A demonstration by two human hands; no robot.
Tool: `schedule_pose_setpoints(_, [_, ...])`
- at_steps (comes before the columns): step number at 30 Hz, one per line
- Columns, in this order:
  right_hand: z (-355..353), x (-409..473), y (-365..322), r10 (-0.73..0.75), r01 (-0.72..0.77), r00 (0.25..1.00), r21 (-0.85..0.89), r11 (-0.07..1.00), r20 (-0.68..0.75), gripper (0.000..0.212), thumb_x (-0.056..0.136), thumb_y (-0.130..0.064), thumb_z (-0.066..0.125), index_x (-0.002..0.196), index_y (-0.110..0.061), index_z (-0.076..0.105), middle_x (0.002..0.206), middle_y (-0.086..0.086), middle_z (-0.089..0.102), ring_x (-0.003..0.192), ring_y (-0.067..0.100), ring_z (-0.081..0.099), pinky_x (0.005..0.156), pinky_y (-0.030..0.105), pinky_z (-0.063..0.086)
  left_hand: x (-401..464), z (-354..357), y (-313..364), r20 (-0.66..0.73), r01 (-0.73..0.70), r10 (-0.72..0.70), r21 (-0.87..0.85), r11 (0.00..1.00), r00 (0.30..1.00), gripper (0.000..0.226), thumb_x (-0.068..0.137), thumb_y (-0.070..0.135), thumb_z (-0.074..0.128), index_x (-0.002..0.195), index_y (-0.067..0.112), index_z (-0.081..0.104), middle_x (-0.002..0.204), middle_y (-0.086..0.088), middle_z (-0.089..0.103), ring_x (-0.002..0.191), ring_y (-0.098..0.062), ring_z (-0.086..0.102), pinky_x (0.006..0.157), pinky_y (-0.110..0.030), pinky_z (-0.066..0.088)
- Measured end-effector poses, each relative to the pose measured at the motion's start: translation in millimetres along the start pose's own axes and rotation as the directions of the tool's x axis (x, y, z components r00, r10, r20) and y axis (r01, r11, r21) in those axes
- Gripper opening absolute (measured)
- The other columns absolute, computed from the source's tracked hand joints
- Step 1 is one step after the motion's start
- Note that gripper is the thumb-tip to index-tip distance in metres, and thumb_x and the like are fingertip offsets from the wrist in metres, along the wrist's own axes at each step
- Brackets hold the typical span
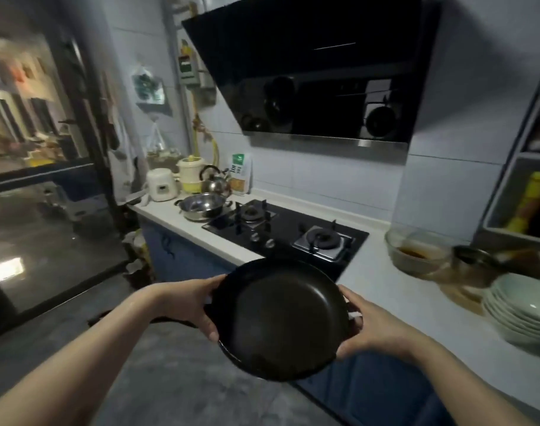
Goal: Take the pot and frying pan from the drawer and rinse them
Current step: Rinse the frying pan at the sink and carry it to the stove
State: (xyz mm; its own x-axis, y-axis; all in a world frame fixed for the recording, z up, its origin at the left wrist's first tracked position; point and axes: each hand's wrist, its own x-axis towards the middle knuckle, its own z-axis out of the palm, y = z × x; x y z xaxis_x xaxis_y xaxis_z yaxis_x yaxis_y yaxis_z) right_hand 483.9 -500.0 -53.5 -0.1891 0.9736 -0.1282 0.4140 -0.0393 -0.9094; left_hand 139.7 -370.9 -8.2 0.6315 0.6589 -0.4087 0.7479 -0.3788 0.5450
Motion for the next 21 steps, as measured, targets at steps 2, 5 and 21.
schedule_pose_setpoints(2, [-26,-6,17,0.038,-0.038,0.997,0.007,0.999,-0.07,0.094,0.06,0.002,0.086,0.117,-0.057,0.039,0.114,0.003,0.065,0.095,0.022,0.071,0.084,0.038,0.058,47,-1,18,0.04,-0.053,0.053,0.011,0.999,0.998,0.122,0.048,0.048,0.091,0.144,0.045,0.017,0.145,0.027,0.034,0.134,0.001,0.032,0.111,-0.03,0.034])
schedule_pose_setpoints(5, [-71,-11,43,0.097,-0.096,0.983,0.014,0.995,-0.154,0.092,0.061,0.005,0.085,0.111,-0.057,0.04,0.117,0.007,0.058,0.092,0.029,0.071,0.079,0.036,0.059,127,1,46,0.087,-0.149,0.142,0.071,0.986,0.986,0.129,0.041,0.058,0.087,0.147,0.043,0.015,0.144,0.025,0.037,0.134,0.001,0.033,0.109,-0.026,0.034])
schedule_pose_setpoints(21, [-243,95,228,0.299,-0.27,0.935,0.163,0.949,-0.19,0.112,0.056,0.003,0.091,0.119,-0.06,0.023,0.131,-0.009,0.046,0.112,0.02,0.062,0.087,0.039,0.057,453,45,78,0.202,-0.23,0.254,-0.135,0.964,0.946,0.151,0.033,0.065,0.086,0.15,0.03,-0.002,0.127,0.028,0.05,0.124,0.002,0.046,0.102,-0.012,0.036])
